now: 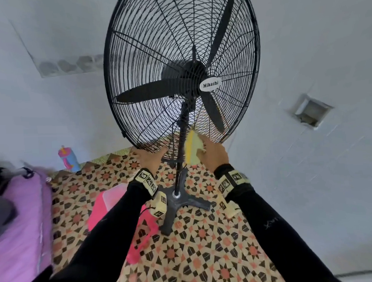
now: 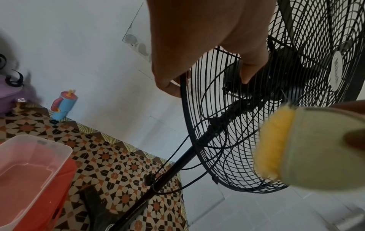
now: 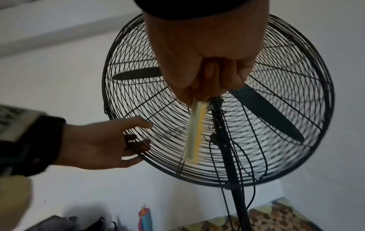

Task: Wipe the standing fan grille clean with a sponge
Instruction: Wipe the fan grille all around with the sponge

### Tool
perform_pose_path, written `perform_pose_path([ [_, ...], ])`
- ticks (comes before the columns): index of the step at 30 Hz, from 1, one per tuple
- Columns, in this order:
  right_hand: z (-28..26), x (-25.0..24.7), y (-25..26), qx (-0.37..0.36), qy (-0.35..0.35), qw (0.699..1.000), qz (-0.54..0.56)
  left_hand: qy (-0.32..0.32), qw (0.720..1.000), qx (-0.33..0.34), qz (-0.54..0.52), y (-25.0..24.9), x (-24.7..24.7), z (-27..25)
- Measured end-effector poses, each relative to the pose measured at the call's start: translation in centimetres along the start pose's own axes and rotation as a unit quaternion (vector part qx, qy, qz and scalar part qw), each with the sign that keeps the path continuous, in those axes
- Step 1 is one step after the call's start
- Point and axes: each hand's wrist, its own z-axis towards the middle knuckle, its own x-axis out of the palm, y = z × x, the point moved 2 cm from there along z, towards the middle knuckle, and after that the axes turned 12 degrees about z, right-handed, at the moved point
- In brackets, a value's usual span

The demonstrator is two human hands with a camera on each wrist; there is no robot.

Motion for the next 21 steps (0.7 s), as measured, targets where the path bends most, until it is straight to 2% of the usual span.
perform_pose_path([
  [2,-0.4,-0.1,-0.6,-0.001,-0.001,1.000,0.000,0.010,1.000,0.011,-0.008,0.1,0.1,0.1],
  [6,0.8,-0.5,-0.8,-0.009,-0.114,0.993,0.035,0.016,0.997,0.033,-0.064,0.4,0.0,-0.3],
  [8,0.2,1.4,-1.0,-0.009,-0.097,0.995,0.014,0.023,0.996,0.043,-0.076,0.4,-0.1,-0.6],
  [12,-3.3,4.0,-2.1,-0.008,0.015,0.999,-0.052,0.033,0.996,0.039,-0.072,0.1,-0.4,-1.5],
  [14,-3.1,3.1,-2.1,-0.002,-0.012,0.999,-0.032,0.004,0.997,0.047,-0.053,-0.1,-0.5,-2.1],
  [16,-2.5,1.7,-1.6,0.008,-0.086,0.996,0.021,0.002,0.998,0.051,-0.048,-1.3,-1.0,-4.5],
  [18,-2.2,1.7,-1.5,0.025,-0.127,0.991,0.043,-0.010,0.997,0.055,-0.048,-0.5,0.0,-3.0],
  [19,-2.4,2.4,-1.6,0.029,-0.114,0.992,0.041,-0.006,0.996,0.059,-0.061,-0.5,0.1,-3.1],
  [21,-3.7,4.2,-1.9,0.012,-0.038,0.999,0.023,-0.001,0.995,0.059,-0.080,-0.4,0.0,-3.0],
])
